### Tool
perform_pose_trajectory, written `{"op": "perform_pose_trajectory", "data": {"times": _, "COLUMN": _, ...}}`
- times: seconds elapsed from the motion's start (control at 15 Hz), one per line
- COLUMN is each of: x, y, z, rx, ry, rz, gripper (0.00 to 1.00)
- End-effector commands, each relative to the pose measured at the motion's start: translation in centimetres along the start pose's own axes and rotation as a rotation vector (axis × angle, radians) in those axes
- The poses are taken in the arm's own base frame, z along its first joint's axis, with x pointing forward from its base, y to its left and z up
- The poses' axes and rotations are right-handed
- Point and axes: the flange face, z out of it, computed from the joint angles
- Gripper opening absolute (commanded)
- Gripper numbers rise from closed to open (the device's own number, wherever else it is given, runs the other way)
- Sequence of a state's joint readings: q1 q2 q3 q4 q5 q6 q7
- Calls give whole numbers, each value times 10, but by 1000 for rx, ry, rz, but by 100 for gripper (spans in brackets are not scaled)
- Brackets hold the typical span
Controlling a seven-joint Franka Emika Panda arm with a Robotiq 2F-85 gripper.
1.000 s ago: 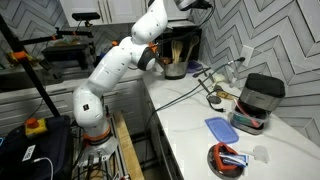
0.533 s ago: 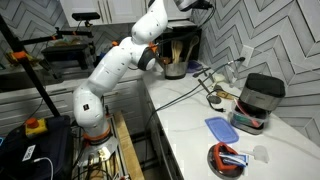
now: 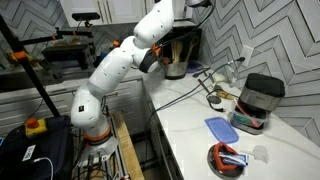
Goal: Put the silver ladle in the utensil holder
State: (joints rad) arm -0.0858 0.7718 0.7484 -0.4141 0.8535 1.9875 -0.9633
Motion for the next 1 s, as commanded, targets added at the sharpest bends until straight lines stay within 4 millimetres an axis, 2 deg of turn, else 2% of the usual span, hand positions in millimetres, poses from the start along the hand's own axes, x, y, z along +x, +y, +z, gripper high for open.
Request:
{"op": "perform_pose_trajectory", "data": {"times": 0.0, "x": -8, "y": 3, "z": -26, "rx": 195, "ry": 56, "rz": -1, "gripper": 4}}
{"op": "perform_pose_trajectory", "data": {"times": 0.27, "x": -32, "y": 17, "z": -31, "rx": 341, "ry": 178, "rz": -12, "gripper": 4}}
{"op": "perform_pose_trajectory", "data": {"times": 0.4, "x": -44, "y": 31, "z": -37, "rx": 333, "ry": 199, "rz": 23, "gripper": 4}}
{"op": "perform_pose_trajectory", "data": {"times": 0.47, "x": -37, "y": 23, "z": -31, "rx": 313, "ry": 161, "rz": 25, "gripper": 4}}
{"op": "perform_pose_trajectory", "data": {"times": 0.53, "x": -43, "y": 28, "z": -32, "rx": 311, "ry": 165, "rz": 36, "gripper": 16}}
{"op": "perform_pose_trajectory", "data": {"times": 0.73, "x": -43, "y": 28, "z": -31, "rx": 307, "ry": 160, "rz": 34, "gripper": 16}}
{"op": "perform_pose_trajectory", "data": {"times": 0.8, "x": -41, "y": 27, "z": -30, "rx": 308, "ry": 159, "rz": 32, "gripper": 4}}
{"op": "perform_pose_trajectory", "data": {"times": 0.93, "x": -56, "y": 38, "z": -29, "rx": 283, "ry": 143, "rz": 13, "gripper": 4}}
